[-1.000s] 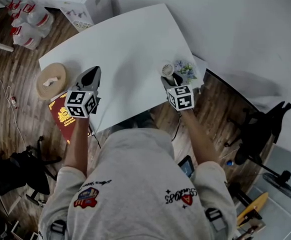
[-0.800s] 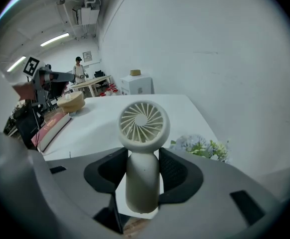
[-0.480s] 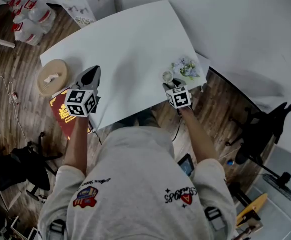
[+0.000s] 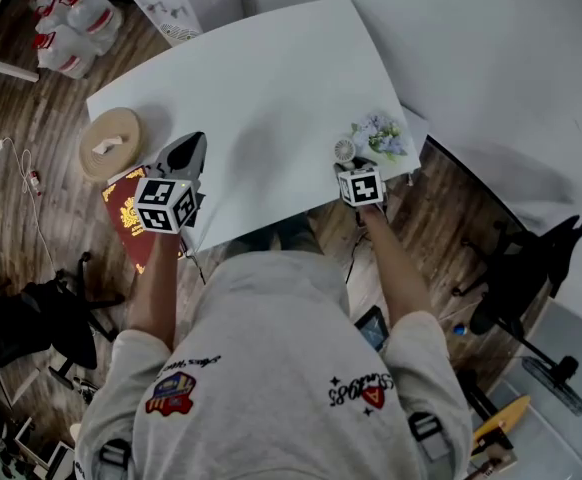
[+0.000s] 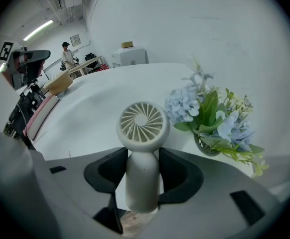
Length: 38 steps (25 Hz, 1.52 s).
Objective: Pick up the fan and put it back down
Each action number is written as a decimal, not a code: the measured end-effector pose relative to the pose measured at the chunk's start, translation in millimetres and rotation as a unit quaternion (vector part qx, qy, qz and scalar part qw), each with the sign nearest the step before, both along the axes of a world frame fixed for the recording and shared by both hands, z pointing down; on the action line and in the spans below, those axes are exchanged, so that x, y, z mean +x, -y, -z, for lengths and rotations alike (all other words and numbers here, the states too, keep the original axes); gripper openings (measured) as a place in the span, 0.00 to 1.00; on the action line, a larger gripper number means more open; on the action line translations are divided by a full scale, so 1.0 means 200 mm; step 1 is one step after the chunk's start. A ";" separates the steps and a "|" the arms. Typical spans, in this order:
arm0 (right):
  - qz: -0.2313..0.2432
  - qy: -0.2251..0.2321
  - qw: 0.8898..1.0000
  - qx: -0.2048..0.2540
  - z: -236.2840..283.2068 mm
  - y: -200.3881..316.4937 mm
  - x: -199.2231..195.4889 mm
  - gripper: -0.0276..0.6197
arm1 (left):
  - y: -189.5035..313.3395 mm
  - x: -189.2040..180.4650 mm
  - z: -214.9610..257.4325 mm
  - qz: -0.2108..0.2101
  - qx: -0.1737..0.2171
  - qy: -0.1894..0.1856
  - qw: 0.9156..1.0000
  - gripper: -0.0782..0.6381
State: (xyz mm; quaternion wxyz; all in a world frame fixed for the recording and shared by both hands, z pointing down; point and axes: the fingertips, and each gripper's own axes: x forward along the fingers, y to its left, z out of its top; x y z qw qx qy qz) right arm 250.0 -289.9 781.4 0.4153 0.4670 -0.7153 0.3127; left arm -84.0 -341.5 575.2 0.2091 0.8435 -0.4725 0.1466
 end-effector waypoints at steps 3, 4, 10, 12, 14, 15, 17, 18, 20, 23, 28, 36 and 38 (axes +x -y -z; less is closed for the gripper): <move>-0.004 -0.004 1.000 -0.005 -0.02 0.00 0.00 0.35 | -0.01 -0.01 -0.01 0.003 -0.003 0.002 1.000 0.12; -0.005 -0.006 1.000 -0.005 -0.02 0.01 0.00 0.35 | -0.01 -0.01 -0.02 0.005 -0.004 0.002 1.000 0.12; -0.011 0.003 1.000 -0.015 -0.05 0.02 -0.02 0.35 | 0.00 -0.06 -0.02 0.016 -0.007 0.001 1.000 0.12; -0.011 0.011 1.000 -0.010 -0.05 0.03 -0.03 0.37 | 0.00 -0.07 -0.02 0.019 -0.008 0.000 1.000 0.12; -0.011 0.017 1.000 -0.005 -0.03 0.04 -0.03 0.39 | 0.00 -0.09 -0.03 0.022 -0.009 -0.002 1.000 0.12; -0.011 0.017 1.000 -0.006 -0.02 0.04 -0.04 0.41 | 0.00 -0.09 -0.03 0.023 -0.009 -0.003 1.000 0.12; -0.010 0.020 1.000 -0.013 0.00 0.03 -0.04 0.43 | 0.01 -0.10 -0.03 0.024 -0.009 -0.006 1.000 0.12; -0.010 0.021 1.000 -0.014 0.02 0.03 -0.04 0.44 | 0.02 -0.10 -0.02 0.024 -0.008 -0.007 1.000 0.12; -0.011 0.022 1.000 -0.007 0.07 0.02 -0.03 0.44 | 0.02 -0.10 -0.01 0.024 -0.006 -0.010 1.000 0.12; -0.006 0.033 0.999 0.017 0.18 0.02 -0.02 0.43 | 0.02 -0.10 0.01 0.025 -0.001 -0.015 1.000 0.12; 0.014 0.047 0.998 0.044 0.31 0.04 -0.08 0.37 | 0.03 -0.10 0.04 0.030 0.006 -0.022 0.999 0.12; 0.025 0.083 0.988 0.125 0.54 0.22 -0.27 0.07 | 0.01 -0.16 0.11 0.049 0.020 -0.024 0.998 0.12; 0.031 0.095 0.984 0.150 0.63 0.26 -0.32 0.05 | 0.00 -0.17 0.14 0.052 0.026 -0.025 0.998 0.12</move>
